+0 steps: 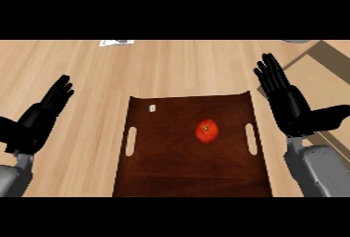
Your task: Pick the tomato from the tray and place it in the cardboard box
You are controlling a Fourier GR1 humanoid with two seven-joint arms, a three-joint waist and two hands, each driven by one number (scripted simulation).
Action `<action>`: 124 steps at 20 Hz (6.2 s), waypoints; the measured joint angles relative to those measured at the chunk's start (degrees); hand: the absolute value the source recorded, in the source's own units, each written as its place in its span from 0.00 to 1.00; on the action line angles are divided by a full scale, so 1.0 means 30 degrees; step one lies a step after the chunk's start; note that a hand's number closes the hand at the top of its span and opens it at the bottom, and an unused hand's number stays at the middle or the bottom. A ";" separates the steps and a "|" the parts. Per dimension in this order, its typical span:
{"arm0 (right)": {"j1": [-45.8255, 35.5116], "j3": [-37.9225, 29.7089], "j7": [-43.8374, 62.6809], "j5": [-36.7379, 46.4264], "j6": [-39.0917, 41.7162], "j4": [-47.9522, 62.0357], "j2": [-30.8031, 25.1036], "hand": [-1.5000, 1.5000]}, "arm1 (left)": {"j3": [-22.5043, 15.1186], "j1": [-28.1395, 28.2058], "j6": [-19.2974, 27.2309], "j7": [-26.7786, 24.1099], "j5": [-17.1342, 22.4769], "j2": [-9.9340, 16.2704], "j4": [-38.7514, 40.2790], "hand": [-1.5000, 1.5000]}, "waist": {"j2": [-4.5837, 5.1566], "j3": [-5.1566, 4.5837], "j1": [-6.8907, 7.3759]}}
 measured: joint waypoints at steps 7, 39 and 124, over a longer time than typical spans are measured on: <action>-0.3869 -0.0168 0.1090 0.0820 0.2887 -0.1351 -0.3382 0.00 | -0.0767 -0.1152 -0.0293 -0.1161 -0.1894 0.0179 -0.0621 0.50 | -0.0507 -0.0366 -0.0022; -0.8992 0.9226 0.4478 1.5087 1.4221 -0.4769 -0.5283 0.00 | -0.1317 -0.1045 -0.0594 -0.1483 -0.4765 -0.1930 -0.1232 0.50 | -0.0609 -0.0410 -0.0067; -0.3920 0.0855 0.1308 2.9281 0.4341 0.2355 0.3515 1.00 | 0.4088 -0.0364 -0.5874 -0.0692 -0.9447 -0.6307 -0.2193 0.50 | -0.0575 -0.0385 -0.0128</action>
